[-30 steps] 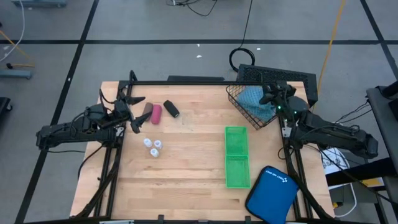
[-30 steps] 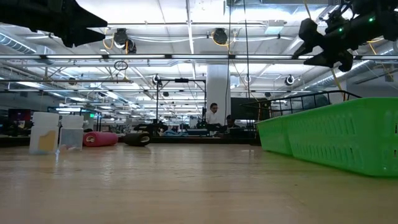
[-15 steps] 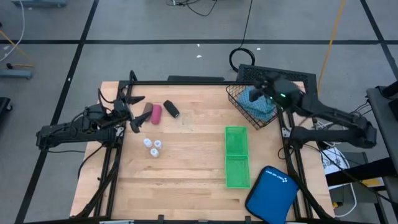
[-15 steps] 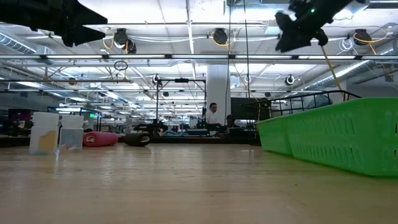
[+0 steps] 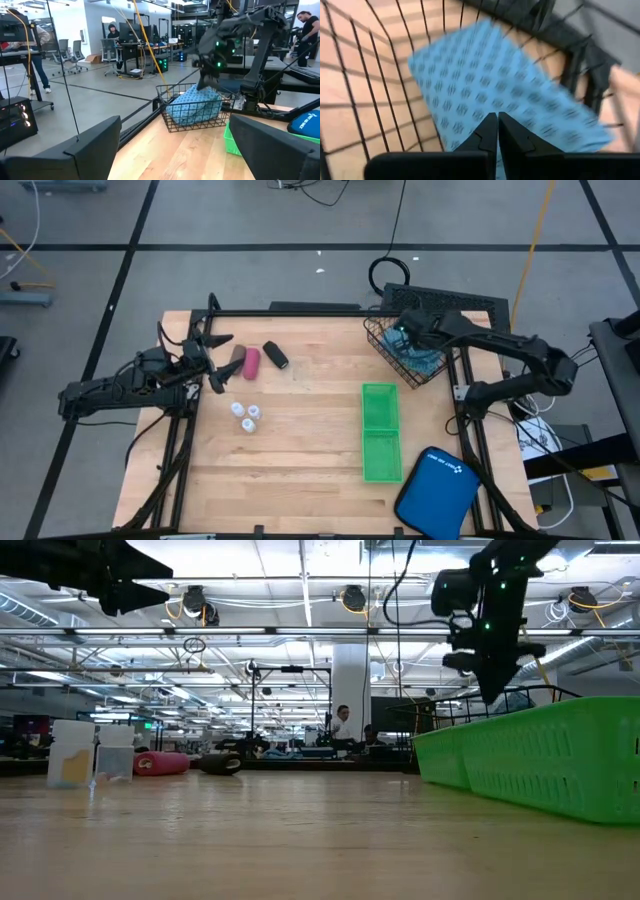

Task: Pick & Place Medicine items
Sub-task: Put the blue patient gown into the black wire basket

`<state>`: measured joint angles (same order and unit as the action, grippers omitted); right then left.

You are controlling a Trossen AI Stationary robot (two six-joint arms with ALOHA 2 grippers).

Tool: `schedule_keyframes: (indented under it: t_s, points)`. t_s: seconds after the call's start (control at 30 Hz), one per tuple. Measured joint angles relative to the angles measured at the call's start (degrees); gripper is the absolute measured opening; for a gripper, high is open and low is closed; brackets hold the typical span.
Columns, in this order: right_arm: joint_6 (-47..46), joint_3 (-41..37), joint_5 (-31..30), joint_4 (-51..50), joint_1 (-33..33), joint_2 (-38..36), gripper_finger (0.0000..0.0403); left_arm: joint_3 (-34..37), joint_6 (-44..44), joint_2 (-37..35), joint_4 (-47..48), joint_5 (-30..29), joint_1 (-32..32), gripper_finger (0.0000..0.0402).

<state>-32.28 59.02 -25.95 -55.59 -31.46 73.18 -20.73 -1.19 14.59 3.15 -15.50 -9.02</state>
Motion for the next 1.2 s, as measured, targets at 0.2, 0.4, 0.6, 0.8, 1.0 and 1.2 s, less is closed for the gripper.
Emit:
schedule_keyframes:
  t_s: [0.2, 0.4, 0.6, 0.8, 1.0, 1.2]
  points:
    - [-3.5, -3.6, 8.6, 0.0, 0.0, 2.3, 0.0003, 0.0, 0.0, 0.0, 0.0, 0.0, 0.0, 0.0382]
    - [-6.1, -6.1, 12.8, 0.1, 0.1, 2.5, 0.0001, 0.0, 0.0, 0.0, 0.0, 0.0, 0.0, 0.0373]
    - [-3.9, -5.9, 14.3, -0.2, 0.0, 1.8, 0.0001, 0.0, 0.0, 0.0, 0.0, 0.0, 0.0, 0.0371]
    - [-1.5, -0.7, 10.3, -0.2, 0.1, -1.4, 0.0001, 0.0, 0.0, 0.0, 0.0, 0.0, 0.0, 0.0381]
    - [-1.5, -0.1, 1.9, -4.0, -1.6, -2.0, 0.0000, 0.0, 0.0, 0.0, 0.0, 0.0, 0.0, 0.0379]
    - [-4.8, -4.3, 4.6, -8.6, -3.0, -0.5, 0.0000, 0.0, 0.0, 0.0, 0.0, 0.0, 0.0, 0.0370]
